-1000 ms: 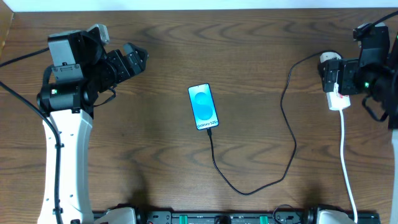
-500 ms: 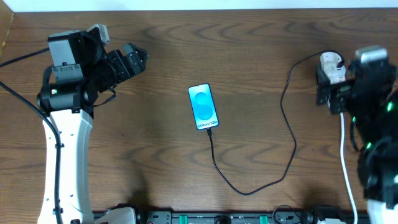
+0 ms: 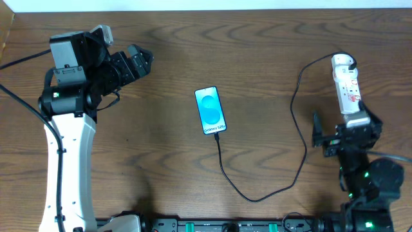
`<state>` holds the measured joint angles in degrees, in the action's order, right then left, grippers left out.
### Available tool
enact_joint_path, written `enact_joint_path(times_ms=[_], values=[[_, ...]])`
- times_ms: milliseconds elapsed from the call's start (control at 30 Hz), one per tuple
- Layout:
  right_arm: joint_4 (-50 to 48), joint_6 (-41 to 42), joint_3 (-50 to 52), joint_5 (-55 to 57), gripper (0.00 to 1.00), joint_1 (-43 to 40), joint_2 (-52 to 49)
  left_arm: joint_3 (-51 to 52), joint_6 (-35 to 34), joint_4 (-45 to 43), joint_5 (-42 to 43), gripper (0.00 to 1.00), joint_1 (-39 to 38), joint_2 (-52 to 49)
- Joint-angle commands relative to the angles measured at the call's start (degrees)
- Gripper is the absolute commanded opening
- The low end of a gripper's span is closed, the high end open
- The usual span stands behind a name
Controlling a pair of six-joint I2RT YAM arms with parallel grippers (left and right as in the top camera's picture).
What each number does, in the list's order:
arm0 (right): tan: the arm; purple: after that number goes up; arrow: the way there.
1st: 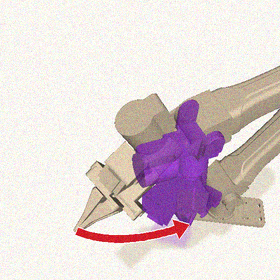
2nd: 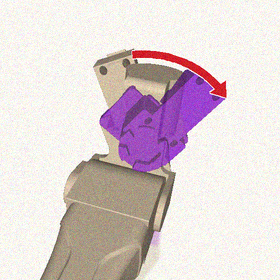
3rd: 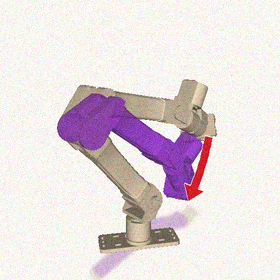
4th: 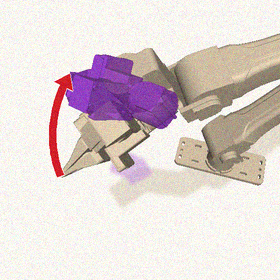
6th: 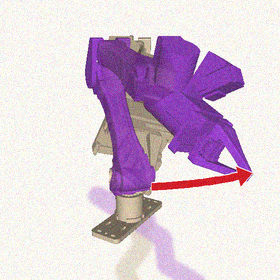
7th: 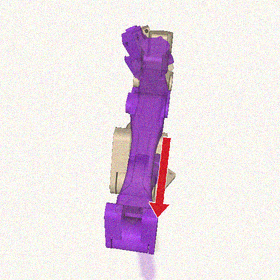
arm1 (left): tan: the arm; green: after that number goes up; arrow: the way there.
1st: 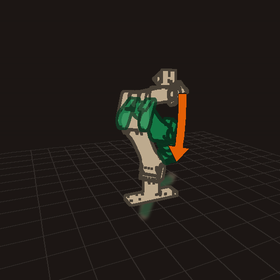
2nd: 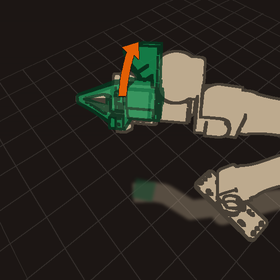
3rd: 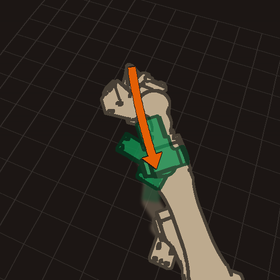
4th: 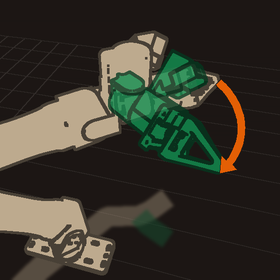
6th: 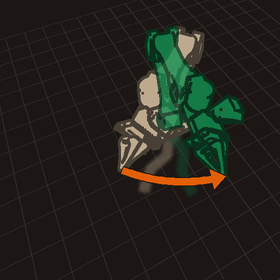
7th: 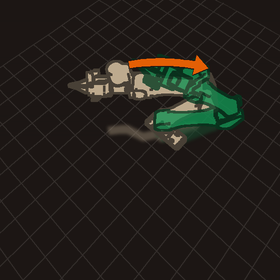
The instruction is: Plug charger to phone and switch on socket
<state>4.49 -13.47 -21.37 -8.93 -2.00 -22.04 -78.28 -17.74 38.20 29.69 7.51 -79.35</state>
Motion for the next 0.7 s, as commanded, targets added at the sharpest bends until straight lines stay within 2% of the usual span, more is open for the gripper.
enact_joint_path(times_ms=[0, 300, 433, 667], values=[[-4.22, -0.96, 6.32, 0.46, 0.99, 0.28, 5.20, -0.33, 0.76, -0.02, 0.31, 0.98, 0.20, -0.07], [-7.10, -0.94, 18.34, -0.46, 0.99, 0.61, 15.34, -0.33, 0.76, -0.02, 0.28, 0.98, 0.20, -0.07], [-7.02, -0.94, 20.76, -0.70, 0.99, 0.61, 18.32, -0.33, 0.76, -0.02, 0.28, 0.98, 0.20, -0.07], [-1.05, -0.92, 21.07, -1.36, 0.99, 0.61, 21.77, -0.33, 0.76, -0.02, 0.28, 0.98, 0.20, -0.07]])
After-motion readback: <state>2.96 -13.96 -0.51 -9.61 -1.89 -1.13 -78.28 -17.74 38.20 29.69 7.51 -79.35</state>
